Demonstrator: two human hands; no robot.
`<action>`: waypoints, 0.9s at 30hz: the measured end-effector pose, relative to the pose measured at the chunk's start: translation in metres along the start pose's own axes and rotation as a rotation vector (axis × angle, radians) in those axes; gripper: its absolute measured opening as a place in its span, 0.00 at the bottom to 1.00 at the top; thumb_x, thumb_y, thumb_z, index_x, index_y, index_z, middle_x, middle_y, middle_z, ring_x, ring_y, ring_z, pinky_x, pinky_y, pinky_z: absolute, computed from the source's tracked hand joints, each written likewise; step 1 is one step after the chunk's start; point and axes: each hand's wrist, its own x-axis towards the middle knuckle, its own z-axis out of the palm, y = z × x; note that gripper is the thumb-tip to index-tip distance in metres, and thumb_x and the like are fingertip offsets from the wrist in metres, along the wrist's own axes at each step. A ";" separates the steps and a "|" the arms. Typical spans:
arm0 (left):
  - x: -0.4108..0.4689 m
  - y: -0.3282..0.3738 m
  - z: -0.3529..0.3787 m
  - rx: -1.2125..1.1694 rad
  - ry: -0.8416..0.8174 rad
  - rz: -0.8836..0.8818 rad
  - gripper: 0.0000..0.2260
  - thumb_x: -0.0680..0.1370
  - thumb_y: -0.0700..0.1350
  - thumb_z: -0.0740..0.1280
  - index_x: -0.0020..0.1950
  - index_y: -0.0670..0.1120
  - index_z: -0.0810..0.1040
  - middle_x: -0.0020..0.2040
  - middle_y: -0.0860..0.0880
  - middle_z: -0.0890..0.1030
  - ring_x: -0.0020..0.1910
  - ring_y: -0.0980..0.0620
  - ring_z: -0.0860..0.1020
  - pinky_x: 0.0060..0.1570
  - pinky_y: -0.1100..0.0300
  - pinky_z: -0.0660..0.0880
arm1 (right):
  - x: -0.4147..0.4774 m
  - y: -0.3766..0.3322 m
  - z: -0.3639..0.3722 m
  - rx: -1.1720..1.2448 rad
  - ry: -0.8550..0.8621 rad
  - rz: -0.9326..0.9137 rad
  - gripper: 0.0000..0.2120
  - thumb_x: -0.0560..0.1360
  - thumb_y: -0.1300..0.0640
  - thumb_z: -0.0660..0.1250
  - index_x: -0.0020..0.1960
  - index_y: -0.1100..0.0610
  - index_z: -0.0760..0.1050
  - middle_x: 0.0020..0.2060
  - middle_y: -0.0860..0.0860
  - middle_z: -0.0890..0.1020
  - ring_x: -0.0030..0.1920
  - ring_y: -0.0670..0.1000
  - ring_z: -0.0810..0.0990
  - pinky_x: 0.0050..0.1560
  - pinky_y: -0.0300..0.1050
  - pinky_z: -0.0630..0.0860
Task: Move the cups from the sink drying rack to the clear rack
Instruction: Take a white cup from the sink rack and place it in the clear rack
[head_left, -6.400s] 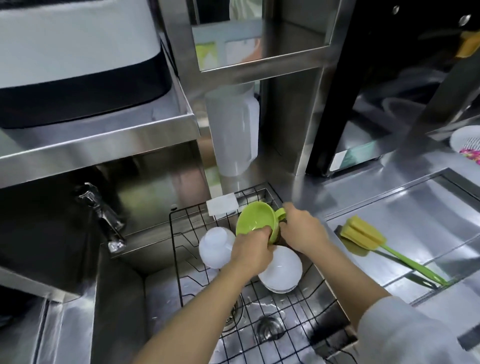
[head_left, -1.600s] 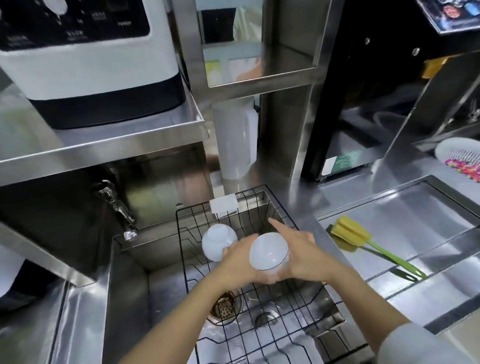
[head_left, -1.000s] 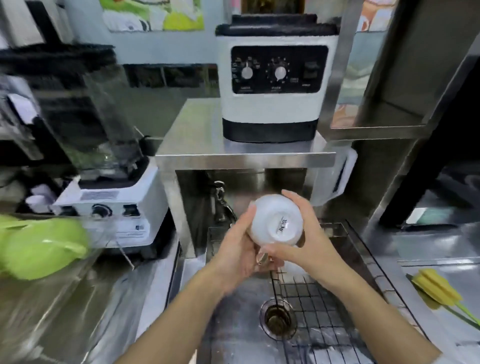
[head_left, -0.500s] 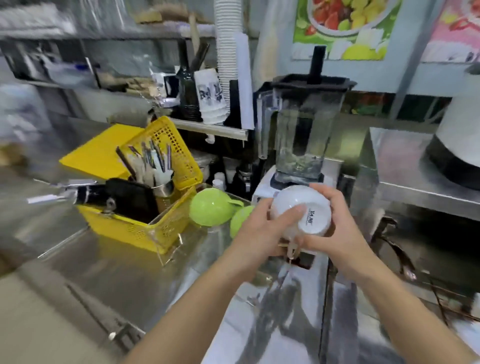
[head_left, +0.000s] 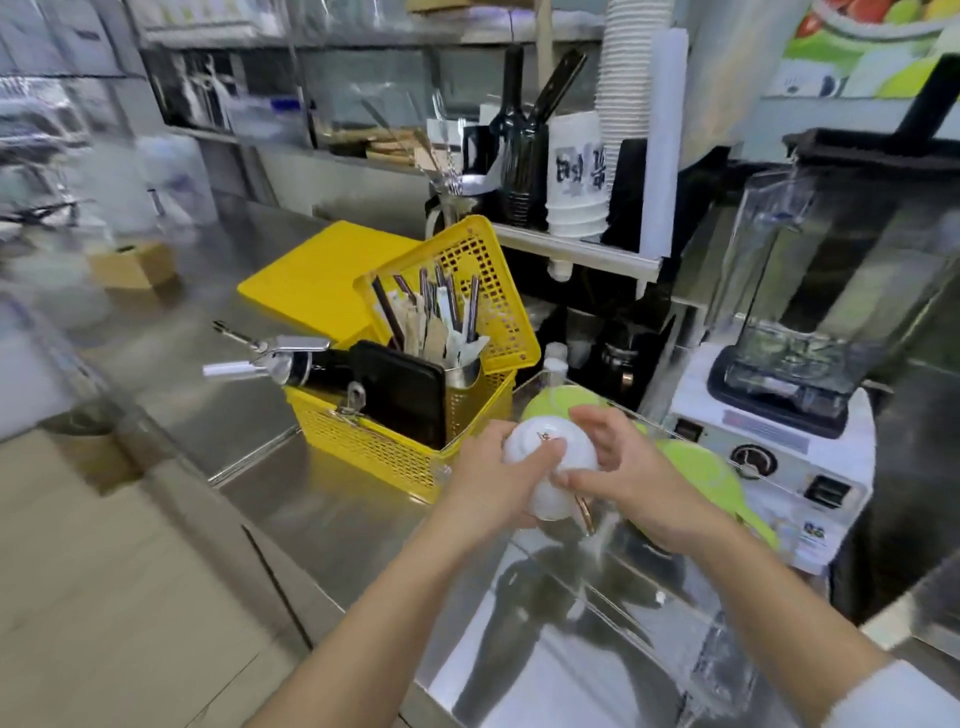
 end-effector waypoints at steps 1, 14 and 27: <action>0.002 -0.002 -0.003 -0.059 -0.028 -0.040 0.16 0.69 0.52 0.74 0.51 0.49 0.74 0.55 0.46 0.75 0.50 0.46 0.81 0.34 0.50 0.82 | 0.003 0.002 0.001 -0.012 0.011 0.006 0.25 0.67 0.65 0.72 0.60 0.53 0.69 0.58 0.53 0.78 0.56 0.51 0.79 0.54 0.49 0.77; 0.008 -0.025 -0.021 0.829 0.158 0.185 0.23 0.57 0.59 0.76 0.45 0.57 0.69 0.43 0.55 0.71 0.55 0.50 0.67 0.45 0.55 0.55 | 0.012 0.008 0.019 -0.027 -0.169 0.008 0.13 0.71 0.64 0.68 0.52 0.50 0.78 0.55 0.54 0.83 0.52 0.46 0.80 0.57 0.41 0.75; 0.003 -0.024 0.004 0.872 0.123 0.381 0.36 0.70 0.60 0.65 0.73 0.53 0.55 0.75 0.49 0.59 0.74 0.51 0.54 0.70 0.51 0.52 | -0.002 0.011 -0.001 -0.469 0.058 -0.160 0.24 0.69 0.48 0.70 0.63 0.52 0.71 0.59 0.49 0.76 0.56 0.43 0.75 0.57 0.42 0.74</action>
